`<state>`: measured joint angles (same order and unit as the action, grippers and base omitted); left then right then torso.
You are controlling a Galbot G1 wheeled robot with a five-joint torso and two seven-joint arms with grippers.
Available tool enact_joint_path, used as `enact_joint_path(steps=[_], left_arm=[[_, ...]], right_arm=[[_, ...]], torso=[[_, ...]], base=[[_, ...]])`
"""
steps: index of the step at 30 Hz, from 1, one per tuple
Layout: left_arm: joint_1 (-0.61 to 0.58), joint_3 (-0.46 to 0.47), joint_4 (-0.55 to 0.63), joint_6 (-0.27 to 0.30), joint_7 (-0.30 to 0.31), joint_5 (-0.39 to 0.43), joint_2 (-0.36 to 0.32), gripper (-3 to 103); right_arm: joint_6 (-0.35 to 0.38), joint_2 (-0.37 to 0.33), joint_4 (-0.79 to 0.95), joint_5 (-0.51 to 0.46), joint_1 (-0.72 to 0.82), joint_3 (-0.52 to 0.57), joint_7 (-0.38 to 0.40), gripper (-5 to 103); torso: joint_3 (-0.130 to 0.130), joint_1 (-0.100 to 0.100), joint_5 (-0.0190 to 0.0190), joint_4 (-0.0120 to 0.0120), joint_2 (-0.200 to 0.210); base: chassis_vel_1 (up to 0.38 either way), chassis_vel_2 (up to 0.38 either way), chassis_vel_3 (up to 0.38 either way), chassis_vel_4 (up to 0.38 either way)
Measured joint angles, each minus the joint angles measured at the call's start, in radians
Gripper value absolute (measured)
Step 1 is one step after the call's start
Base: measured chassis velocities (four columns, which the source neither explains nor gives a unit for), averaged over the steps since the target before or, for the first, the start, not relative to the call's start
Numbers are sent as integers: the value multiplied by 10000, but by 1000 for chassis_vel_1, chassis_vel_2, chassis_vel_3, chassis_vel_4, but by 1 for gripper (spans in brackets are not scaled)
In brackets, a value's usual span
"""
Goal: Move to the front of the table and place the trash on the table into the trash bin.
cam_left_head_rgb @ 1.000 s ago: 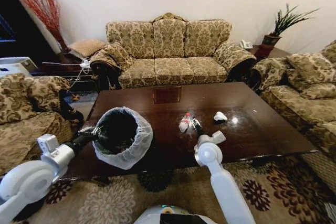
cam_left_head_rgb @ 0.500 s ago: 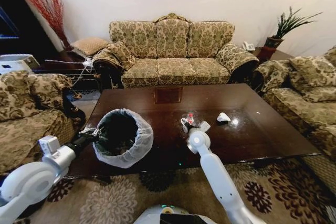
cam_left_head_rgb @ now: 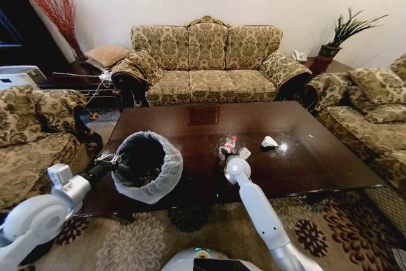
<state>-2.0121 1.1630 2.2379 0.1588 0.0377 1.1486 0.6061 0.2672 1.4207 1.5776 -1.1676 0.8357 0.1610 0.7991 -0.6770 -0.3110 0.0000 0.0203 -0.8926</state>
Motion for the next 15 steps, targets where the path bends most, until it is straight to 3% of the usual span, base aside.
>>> enact_joint_path(steps=[7, 12, 13, 15], left_arm=[[-26, 28, -12, -10, -15, -8, 17, 3], [-65, 95, -42, -12, -14, 0, 0, 3], [-65, 95, -42, -12, -14, 0, 0, 3], [-57, 96, -73, -12, -4, 32, -46, 3]], right_arm=[[-64, -86, 163, 392, 217, 13, -320, 36], [-505, -534, 2137, 4138, 1211, -203, -2607, 22], [-505, -534, 2137, 4138, 1211, -203, -2607, 22], [-701, -793, 3371, 4900, 1485, -367, -3572, 19]], torso=[[0, 0, 2, 3, 0], [-4, -3, 2, -3, 1], [-4, -3, 2, -3, 1], [-2, 0, 3, -2, 1]], base=[[0, 0, 0, 0], [0, 0, 0, 0], [0, 0, 0, 0], [0, 0, 0, 0]])
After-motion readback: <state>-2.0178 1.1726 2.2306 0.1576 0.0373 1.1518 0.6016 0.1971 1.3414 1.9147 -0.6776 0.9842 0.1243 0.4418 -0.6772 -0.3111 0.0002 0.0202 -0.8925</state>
